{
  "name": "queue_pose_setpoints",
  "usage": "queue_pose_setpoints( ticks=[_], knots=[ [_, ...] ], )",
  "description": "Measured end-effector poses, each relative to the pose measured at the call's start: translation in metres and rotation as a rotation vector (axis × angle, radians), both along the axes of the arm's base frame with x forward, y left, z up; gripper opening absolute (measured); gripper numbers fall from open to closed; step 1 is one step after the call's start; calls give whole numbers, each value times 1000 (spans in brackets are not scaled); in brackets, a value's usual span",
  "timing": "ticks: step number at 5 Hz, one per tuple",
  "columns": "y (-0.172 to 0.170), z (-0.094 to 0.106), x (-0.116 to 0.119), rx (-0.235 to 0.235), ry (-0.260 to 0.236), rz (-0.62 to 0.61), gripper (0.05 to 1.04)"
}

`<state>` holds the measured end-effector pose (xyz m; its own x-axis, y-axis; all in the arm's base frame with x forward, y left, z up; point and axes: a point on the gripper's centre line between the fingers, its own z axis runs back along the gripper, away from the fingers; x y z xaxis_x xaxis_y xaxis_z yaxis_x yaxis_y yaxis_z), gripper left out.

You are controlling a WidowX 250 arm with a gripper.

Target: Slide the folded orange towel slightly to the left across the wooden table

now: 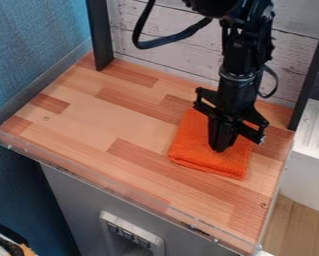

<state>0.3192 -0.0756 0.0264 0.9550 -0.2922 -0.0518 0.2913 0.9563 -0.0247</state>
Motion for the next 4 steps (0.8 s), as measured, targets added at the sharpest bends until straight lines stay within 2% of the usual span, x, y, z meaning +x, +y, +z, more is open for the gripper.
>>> queue_pose_setpoints(
  ticks=[2,4],
  knots=[
    [8,-9,7,26,-28,15,59],
    [20,-17,4,34,-70,82,59]
  ],
)
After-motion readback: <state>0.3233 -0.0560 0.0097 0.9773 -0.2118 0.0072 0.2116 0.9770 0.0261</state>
